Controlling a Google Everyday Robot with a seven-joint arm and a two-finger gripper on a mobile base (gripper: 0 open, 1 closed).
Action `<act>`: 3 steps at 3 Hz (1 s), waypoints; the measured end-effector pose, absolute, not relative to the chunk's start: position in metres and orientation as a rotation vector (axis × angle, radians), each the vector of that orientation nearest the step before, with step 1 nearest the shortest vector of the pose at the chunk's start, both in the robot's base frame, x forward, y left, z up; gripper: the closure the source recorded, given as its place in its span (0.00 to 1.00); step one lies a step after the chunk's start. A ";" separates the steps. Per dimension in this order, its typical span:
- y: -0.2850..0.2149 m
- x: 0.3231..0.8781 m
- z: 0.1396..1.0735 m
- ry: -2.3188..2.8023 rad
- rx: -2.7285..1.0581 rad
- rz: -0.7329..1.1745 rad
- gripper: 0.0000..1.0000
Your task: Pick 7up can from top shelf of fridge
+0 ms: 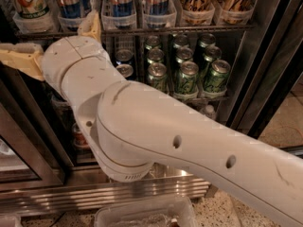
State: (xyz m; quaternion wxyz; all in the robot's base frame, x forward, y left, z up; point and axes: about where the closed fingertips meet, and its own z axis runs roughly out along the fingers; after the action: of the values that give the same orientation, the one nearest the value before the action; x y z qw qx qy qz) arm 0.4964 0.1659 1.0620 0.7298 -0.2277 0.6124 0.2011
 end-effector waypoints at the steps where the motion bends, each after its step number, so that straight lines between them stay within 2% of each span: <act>1: 0.181 0.500 1.049 1.400 -0.493 0.462 0.00; 3: 0.188 0.505 1.050 1.393 -0.516 0.426 0.00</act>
Offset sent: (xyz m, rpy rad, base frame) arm 0.0033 0.0117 -0.0112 0.0012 0.0460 0.0005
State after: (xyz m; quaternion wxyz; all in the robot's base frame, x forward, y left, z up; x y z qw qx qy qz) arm 0.5052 0.1880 1.0497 0.7161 -0.2329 0.6292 0.1926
